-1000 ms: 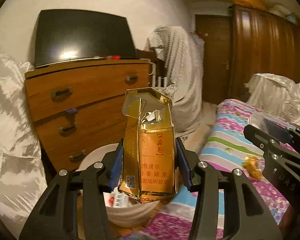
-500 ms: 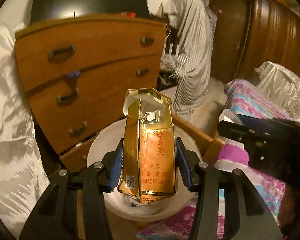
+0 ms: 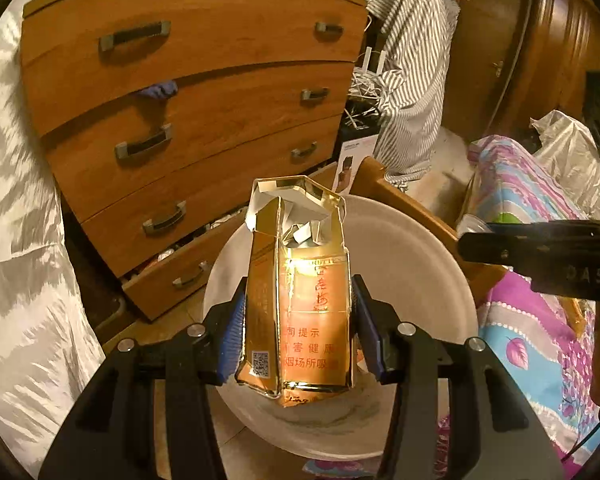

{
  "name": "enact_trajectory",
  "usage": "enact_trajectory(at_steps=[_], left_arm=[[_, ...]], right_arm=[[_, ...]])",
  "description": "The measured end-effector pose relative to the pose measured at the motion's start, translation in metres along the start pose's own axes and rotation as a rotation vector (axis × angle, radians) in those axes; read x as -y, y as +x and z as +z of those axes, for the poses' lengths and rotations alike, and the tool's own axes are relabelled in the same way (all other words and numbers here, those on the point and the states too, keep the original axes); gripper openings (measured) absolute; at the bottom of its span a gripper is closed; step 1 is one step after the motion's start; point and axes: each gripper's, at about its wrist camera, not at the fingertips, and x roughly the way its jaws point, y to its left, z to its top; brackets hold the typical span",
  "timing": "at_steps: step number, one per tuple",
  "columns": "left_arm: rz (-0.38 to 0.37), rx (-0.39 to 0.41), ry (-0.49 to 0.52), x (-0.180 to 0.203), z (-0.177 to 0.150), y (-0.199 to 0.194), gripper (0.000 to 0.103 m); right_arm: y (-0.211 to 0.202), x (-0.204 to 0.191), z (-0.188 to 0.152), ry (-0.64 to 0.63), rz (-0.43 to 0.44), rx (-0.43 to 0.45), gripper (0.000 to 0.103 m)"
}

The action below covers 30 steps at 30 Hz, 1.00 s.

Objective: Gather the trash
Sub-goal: 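Open both tools to drop the cigarette box and lid into the bucket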

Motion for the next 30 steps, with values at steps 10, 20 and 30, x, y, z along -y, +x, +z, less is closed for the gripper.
enact_trajectory(at_steps=[10,20,30], left_arm=[[-0.002,-0.003,0.003,0.001,0.003,0.009,0.047],[0.003,-0.007,0.008,0.002,0.003,0.014,0.047],[0.021,-0.010,-0.002,-0.002,0.002,0.018,0.057]], right_arm=[[0.003,0.005,-0.004,0.005,-0.003,-0.005,0.041],[0.001,0.006,-0.006,0.003,0.004,-0.003,0.042],[-0.008,0.012,-0.007,0.027,0.023,0.021,0.062]])
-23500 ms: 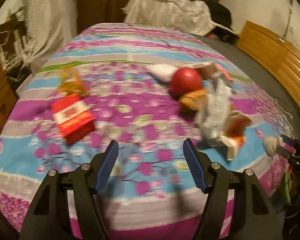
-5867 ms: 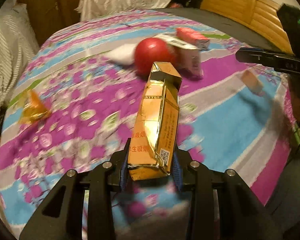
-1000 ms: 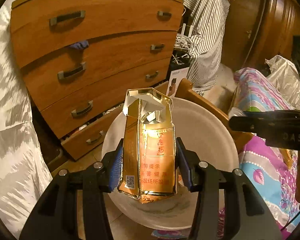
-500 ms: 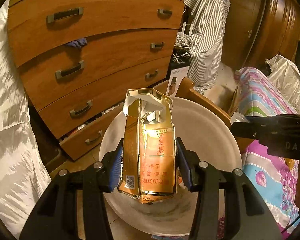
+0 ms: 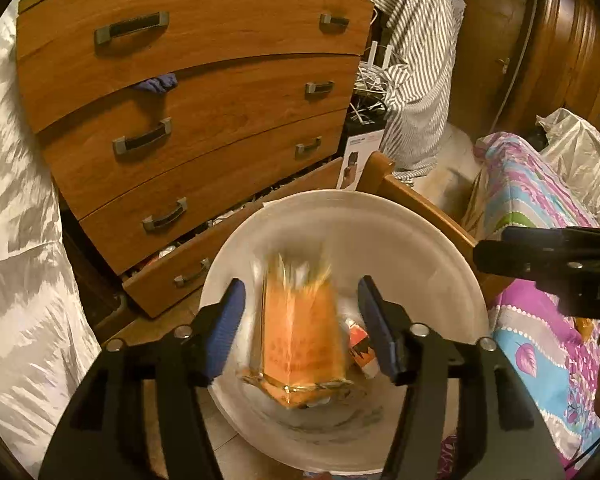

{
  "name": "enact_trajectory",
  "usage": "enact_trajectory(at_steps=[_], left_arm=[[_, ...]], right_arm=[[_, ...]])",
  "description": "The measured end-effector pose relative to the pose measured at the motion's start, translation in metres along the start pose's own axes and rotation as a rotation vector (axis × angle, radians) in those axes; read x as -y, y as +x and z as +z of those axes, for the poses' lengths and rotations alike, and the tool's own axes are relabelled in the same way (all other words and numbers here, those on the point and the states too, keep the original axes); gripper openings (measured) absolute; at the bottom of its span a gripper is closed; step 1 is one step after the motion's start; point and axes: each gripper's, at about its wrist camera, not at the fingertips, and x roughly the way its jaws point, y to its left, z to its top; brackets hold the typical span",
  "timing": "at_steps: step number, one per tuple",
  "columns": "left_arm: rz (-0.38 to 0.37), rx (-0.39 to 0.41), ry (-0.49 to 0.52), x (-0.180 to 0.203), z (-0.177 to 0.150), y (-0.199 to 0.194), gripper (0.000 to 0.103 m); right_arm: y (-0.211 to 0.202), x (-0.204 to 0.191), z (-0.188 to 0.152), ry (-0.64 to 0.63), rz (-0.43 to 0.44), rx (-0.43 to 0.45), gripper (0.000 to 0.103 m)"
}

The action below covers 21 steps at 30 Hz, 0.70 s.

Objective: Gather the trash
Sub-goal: 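Open both tools to drop the cigarette box and lid into the bucket, then move both tools back over the bed toward the remaining trash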

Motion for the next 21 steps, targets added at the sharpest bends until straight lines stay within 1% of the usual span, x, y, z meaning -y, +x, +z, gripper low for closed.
enact_trajectory(at_steps=[9,14,18,21], left_arm=[[0.007,0.002,-0.003,-0.001,0.000,-0.001,0.058],[0.005,0.014,0.012,0.007,0.001,-0.010,0.058],[-0.013,0.026,0.030,0.020,-0.001,-0.021,0.058],[-0.050,0.035,0.067,0.044,-0.010,-0.030,0.058]], right_arm=[[-0.010,0.006,-0.004,0.013,0.011,0.015,0.062],[-0.023,0.010,-0.011,0.024,0.015,0.041,0.062],[-0.056,0.019,-0.037,0.042,0.020,0.122,0.062],[-0.093,0.037,-0.080,0.067,0.013,0.208,0.062]])
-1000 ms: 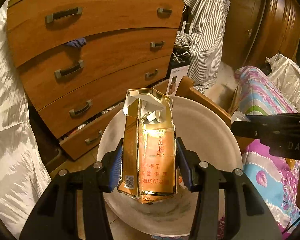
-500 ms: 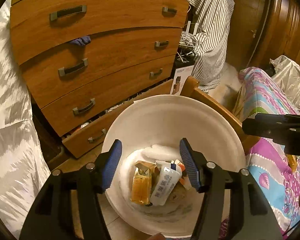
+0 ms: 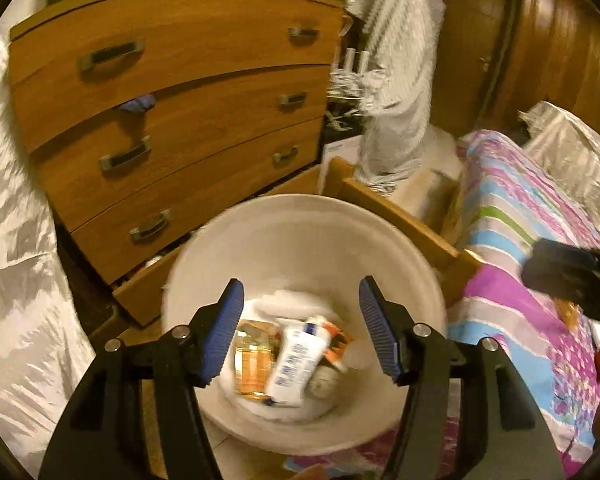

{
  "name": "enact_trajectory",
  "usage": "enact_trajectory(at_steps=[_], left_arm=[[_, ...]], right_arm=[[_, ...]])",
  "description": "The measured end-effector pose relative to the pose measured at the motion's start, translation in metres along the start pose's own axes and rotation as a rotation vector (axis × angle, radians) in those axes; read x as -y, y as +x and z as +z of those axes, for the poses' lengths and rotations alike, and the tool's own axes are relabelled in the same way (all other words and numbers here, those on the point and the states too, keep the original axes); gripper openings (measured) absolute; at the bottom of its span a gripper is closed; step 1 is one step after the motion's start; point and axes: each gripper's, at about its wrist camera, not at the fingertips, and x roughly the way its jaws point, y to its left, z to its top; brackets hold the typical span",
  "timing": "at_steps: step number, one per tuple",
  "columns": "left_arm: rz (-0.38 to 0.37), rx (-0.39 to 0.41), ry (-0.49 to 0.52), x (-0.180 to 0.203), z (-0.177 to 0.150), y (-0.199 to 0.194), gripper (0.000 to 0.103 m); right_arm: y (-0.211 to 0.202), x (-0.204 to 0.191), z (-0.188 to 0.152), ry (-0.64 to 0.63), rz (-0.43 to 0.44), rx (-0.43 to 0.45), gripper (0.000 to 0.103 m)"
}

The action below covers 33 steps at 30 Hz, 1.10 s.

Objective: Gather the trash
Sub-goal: 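Move both tools back over the bed toward the remaining trash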

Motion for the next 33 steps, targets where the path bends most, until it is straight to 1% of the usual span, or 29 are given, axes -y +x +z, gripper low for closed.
enact_trajectory(at_steps=[3,6,8,12,13,15,16,18,19,22,23,25,27,29,31,33], left_arm=[[-0.048,-0.007,0.066,0.035,-0.010,-0.003,0.058],[-0.111,-0.022,0.150,0.085,-0.025,-0.004,0.058],[-0.152,-0.034,0.205,0.119,-0.036,-0.005,0.058],[-0.246,-0.070,0.318,0.189,-0.064,-0.008,0.058],[-0.274,-0.083,0.345,0.207,-0.073,-0.009,0.058],[-0.303,-0.102,0.384,0.235,-0.085,-0.009,0.058],[-0.323,-0.114,0.409,0.252,-0.093,-0.009,0.058],[-0.346,-0.133,0.438,0.278,-0.104,-0.010,0.058],[-0.353,-0.139,0.455,0.289,-0.110,-0.011,0.058],[-0.369,-0.155,0.502,0.322,-0.124,-0.013,0.058],[-0.372,-0.160,0.515,0.332,-0.129,-0.014,0.058],[-0.376,-0.170,0.539,0.350,-0.136,-0.014,0.058],[-0.378,-0.181,0.553,0.364,-0.140,-0.012,0.058],[-0.378,-0.191,0.564,0.376,-0.143,-0.008,0.060],[-0.376,-0.203,0.574,0.388,-0.145,-0.004,0.060],[-0.377,-0.218,0.581,0.397,-0.147,0.001,0.060]], right_arm=[[-0.056,0.036,-0.054,0.036,-0.046,0.082,0.065],[-0.101,0.078,-0.107,0.097,-0.106,0.120,0.066],[-0.138,0.114,-0.151,0.159,-0.154,0.145,0.067],[-0.213,0.184,-0.242,0.319,-0.255,0.189,0.067],[-0.227,0.197,-0.259,0.353,-0.271,0.200,0.067],[-0.268,0.234,-0.302,0.452,-0.325,0.238,0.067],[-0.282,0.249,-0.320,0.490,-0.342,0.252,0.067],[-0.314,0.280,-0.351,0.565,-0.392,0.280,0.067],[-0.322,0.290,-0.361,0.583,-0.406,0.286,0.067],[-0.348,0.335,-0.390,0.653,-0.458,0.292,0.067],[-0.353,0.350,-0.395,0.673,-0.470,0.289,0.067],[-0.358,0.385,-0.406,0.727,-0.468,0.278,0.065],[-0.358,0.415,-0.411,0.758,-0.479,0.249,0.064],[-0.346,0.440,-0.406,0.789,-0.457,0.221,0.064],[-0.329,0.464,-0.400,0.823,-0.405,0.185,0.063],[-0.317,0.484,-0.395,0.848,-0.380,0.162,0.062]])
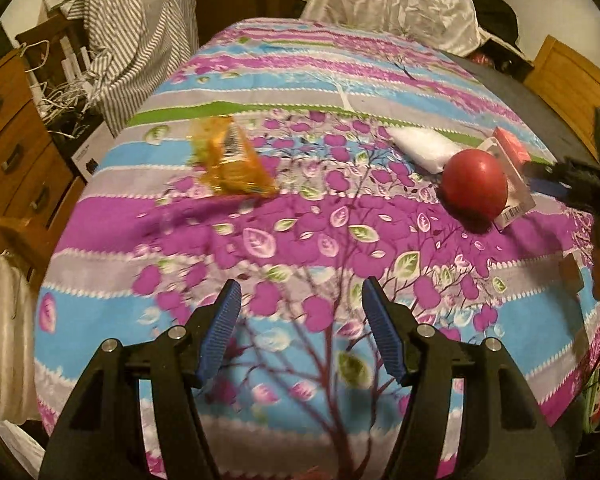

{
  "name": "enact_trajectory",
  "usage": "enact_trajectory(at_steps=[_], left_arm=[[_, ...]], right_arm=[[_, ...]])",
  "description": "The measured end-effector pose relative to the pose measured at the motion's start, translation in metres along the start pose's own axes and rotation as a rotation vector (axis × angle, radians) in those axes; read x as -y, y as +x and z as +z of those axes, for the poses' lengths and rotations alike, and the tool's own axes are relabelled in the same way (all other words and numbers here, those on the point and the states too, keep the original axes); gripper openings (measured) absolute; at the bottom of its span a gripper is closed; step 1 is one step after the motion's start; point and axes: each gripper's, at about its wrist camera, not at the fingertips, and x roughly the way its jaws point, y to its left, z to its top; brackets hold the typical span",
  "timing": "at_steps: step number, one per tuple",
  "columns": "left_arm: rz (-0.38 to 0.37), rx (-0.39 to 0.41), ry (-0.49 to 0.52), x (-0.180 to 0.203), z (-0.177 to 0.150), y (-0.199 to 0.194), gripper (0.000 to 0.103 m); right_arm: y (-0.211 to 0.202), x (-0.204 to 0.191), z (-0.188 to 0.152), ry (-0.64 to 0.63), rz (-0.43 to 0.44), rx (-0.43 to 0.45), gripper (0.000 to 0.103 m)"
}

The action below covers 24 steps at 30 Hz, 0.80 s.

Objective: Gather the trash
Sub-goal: 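Move both tools back over the bed toward the remaining trash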

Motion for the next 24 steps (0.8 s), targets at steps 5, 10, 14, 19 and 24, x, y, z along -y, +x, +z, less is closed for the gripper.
enact_trajectory(at_steps=[5,10,14,19,24], left_arm=[[-0.018,-0.020,-0.028,0.003,0.010,0.017,0.061],[-0.023,-0.041,-0.074,-0.005,0.017,0.034,0.062],[-0.031,-0.043,-0.070,-0.004,0.023,0.037,0.063],[-0.053,-0.034,-0.083,-0.002,0.032,0.039,0.065],[-0.058,-0.032,-0.084,-0.001,0.032,0.040,0.068]], right_arm=[[0.023,-0.014,0.038,-0.122,-0.156,0.016,0.056],[0.031,-0.058,0.078,-0.305,-0.167,0.004,0.056],[0.057,-0.071,0.089,-0.215,0.100,-0.189,0.056],[0.097,-0.087,0.086,-0.267,0.010,-0.297,0.059],[0.111,-0.114,0.078,-0.369,-0.064,-0.333,0.068]])
